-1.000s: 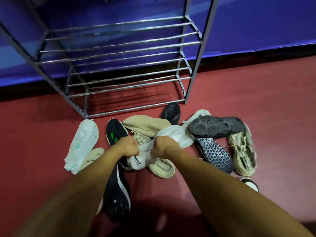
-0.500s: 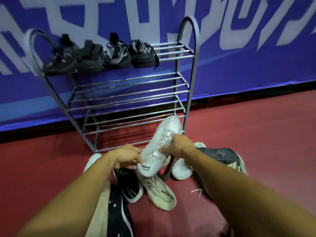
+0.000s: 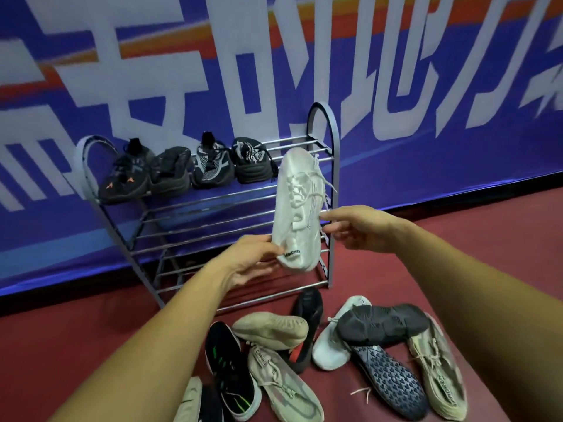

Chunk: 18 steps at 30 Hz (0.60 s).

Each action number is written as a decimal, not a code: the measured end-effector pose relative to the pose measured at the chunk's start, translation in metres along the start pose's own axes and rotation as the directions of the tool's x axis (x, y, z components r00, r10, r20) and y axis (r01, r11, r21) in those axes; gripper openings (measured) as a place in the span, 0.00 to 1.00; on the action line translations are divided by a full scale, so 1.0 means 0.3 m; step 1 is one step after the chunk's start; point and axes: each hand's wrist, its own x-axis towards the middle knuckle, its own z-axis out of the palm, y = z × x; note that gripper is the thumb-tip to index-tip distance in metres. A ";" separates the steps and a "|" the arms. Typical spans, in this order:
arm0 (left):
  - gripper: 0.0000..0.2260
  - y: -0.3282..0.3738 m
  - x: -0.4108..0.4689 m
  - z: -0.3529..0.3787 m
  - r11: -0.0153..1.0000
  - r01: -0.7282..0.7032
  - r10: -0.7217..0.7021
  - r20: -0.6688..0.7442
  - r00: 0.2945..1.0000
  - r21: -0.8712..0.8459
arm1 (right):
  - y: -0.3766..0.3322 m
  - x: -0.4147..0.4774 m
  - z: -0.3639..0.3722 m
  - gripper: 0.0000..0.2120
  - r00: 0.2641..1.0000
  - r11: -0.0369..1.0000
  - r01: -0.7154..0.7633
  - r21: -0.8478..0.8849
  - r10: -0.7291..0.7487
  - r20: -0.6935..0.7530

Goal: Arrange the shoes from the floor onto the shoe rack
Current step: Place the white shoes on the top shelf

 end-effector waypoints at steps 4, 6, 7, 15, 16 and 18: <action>0.10 0.135 0.032 0.083 0.990 -0.104 0.096 -0.082 0.992 -0.094 | -0.023 0.009 -0.037 0.18 0.987 1.000 0.015 0.027 -0.019 0.161; 0.07 0.197 0.049 0.112 0.983 -0.125 0.109 -0.123 0.986 -0.136 | -0.038 0.027 -0.039 0.18 0.976 0.996 0.061 0.071 -0.075 0.203; 0.07 0.223 0.059 0.122 0.979 -0.131 0.109 -0.146 0.983 -0.156 | -0.046 0.039 -0.033 0.19 0.973 0.992 0.084 0.093 -0.102 0.207; 0.03 0.307 0.183 0.159 0.875 -0.181 0.082 -0.233 0.969 -0.448 | -0.096 0.178 0.041 0.13 0.953 0.855 0.292 0.428 -0.299 -0.053; 0.04 0.308 0.193 0.170 0.859 -0.180 0.081 -0.221 0.972 -0.480 | -0.102 0.197 0.042 0.12 0.952 0.839 0.300 0.454 -0.291 -0.091; 0.08 0.306 0.220 0.187 0.832 -0.186 0.084 -0.212 0.974 -0.523 | -0.110 0.230 0.045 0.13 0.953 0.819 0.303 0.488 -0.267 -0.143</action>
